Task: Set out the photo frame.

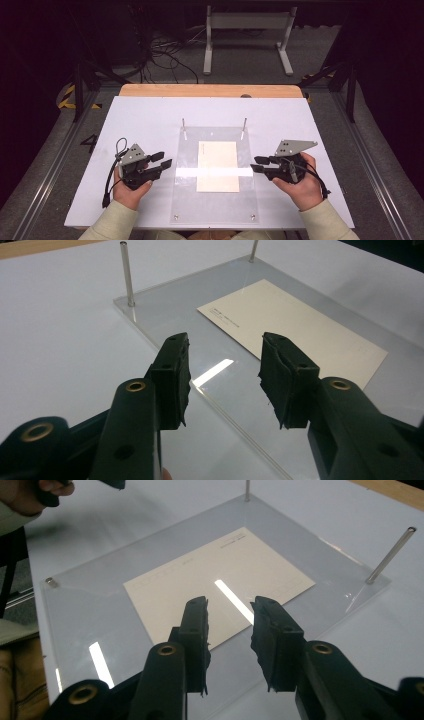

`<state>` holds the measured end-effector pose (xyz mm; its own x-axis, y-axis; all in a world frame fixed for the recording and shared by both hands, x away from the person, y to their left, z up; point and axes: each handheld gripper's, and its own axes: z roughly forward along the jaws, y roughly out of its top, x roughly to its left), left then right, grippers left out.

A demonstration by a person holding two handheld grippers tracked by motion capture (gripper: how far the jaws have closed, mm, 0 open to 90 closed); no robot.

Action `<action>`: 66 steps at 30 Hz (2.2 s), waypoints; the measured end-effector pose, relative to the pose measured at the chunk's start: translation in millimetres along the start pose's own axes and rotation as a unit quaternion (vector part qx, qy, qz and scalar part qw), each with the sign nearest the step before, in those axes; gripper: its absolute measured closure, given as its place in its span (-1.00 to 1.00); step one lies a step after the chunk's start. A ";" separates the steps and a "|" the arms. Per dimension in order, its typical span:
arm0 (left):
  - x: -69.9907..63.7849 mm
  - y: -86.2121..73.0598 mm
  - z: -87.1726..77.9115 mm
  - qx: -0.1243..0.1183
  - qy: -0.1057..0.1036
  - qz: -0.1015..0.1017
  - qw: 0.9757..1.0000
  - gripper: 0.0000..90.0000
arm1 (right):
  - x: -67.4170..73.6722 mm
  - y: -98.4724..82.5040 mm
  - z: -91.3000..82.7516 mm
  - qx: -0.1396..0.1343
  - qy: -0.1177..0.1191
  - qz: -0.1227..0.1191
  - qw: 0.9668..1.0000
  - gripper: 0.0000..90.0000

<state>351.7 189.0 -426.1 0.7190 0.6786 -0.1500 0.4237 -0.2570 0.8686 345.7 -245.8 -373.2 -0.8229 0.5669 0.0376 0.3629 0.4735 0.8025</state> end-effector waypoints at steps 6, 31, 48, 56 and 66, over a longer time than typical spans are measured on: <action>-2.8 0.3 0.9 0.004 -0.009 0.003 1.000 0.20 | -18.3 19.2 12.5 0.004 -0.036 -0.005 0.999 0.57; -3.0 -17.5 -19.4 0.008 -0.002 0.002 1.000 0.21 | -98.7 43.6 78.2 -0.019 -0.145 0.057 0.988 0.63; -5.0 -20.0 -18.2 0.021 0.007 0.011 1.000 0.19 | -115.5 29.8 111.2 -0.015 -0.154 0.075 0.985 0.89; -6.1 -20.0 -17.0 0.024 0.008 0.014 1.000 0.17 | -116.8 25.9 112.7 -0.026 -0.155 0.088 0.984 0.90; -6.8 -18.2 -18.9 0.017 0.008 0.013 1.000 0.13 | -121.8 23.3 116.7 -0.037 -0.150 0.113 0.981 0.91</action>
<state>328.7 202.0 -432.0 0.7215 0.6819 -0.1203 0.4242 -0.2980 0.8551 505.4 -225.1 -428.5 -0.5549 0.8303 0.0514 0.4789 0.2683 0.8359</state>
